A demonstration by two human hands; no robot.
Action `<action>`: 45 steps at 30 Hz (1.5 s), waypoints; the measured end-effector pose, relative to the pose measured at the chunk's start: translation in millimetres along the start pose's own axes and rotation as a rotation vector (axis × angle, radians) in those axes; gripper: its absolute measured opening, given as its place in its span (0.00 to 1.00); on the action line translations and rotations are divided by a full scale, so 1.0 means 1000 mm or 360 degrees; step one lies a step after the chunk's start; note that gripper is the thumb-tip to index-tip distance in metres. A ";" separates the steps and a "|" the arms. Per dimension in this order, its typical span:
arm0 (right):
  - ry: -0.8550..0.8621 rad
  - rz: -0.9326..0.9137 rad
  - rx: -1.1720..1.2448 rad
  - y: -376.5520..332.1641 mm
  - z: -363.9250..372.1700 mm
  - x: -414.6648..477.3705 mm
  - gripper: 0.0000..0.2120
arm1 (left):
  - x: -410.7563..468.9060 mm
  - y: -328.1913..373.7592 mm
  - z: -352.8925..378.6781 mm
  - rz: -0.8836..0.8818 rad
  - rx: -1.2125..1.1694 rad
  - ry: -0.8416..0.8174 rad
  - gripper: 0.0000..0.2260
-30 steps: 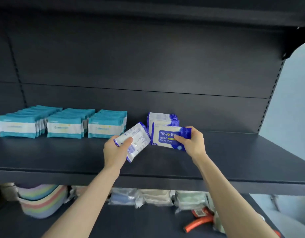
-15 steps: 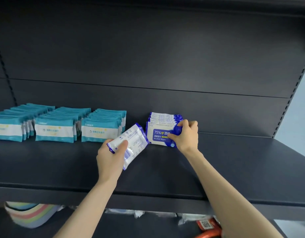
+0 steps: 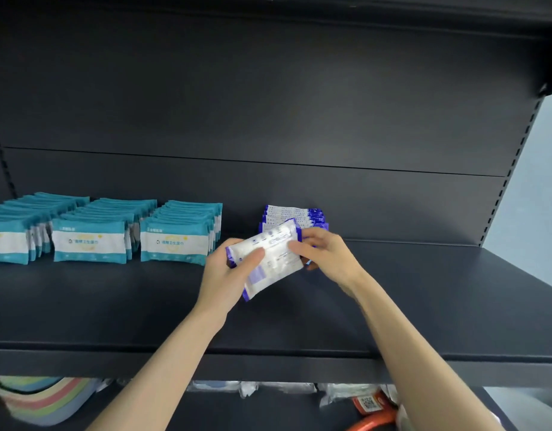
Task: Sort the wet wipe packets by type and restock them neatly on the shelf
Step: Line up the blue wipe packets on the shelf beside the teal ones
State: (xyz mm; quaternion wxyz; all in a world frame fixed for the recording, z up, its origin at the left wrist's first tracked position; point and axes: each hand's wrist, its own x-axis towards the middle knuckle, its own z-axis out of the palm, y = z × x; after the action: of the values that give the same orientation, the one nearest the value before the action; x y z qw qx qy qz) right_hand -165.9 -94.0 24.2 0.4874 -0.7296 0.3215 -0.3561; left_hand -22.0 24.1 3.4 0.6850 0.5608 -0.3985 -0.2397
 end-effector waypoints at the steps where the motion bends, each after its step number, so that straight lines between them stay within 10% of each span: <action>1: -0.0045 -0.0005 0.0100 0.000 -0.002 -0.003 0.07 | 0.002 0.004 0.004 -0.0029 -0.0047 -0.0064 0.03; 9: 0.0172 -0.0266 0.0150 -0.004 -0.017 -0.015 0.03 | 0.012 0.018 0.002 -0.0592 -0.0074 -0.0845 0.24; 18: 0.0002 -0.0055 0.0375 -0.010 -0.004 -0.025 0.11 | 0.005 0.010 0.003 0.0030 0.0056 -0.0492 0.07; 24: 0.0174 -0.0163 0.0405 -0.007 -0.006 -0.021 0.24 | 0.004 0.003 -0.003 -0.0059 0.0062 -0.0733 0.31; 31: 0.0360 -0.0165 0.0579 0.001 -0.001 -0.017 0.18 | 0.021 0.005 0.005 0.0048 0.0371 -0.0589 0.11; 37: 0.0145 -0.0124 0.0207 0.009 -0.014 -0.015 0.11 | 0.042 -0.001 0.006 0.0038 0.0114 -0.0376 0.13; 45: 0.0354 0.0083 -0.0649 0.030 -0.018 0.014 0.09 | 0.072 -0.024 0.023 0.0205 0.0821 -0.0191 0.20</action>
State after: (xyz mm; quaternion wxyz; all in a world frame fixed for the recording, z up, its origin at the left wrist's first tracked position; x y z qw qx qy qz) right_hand -177.1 -123.7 4.3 0.3005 -0.7606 0.4574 -0.3492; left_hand 3.1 -50.7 1.4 0.5085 0.6750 -0.5212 -0.1190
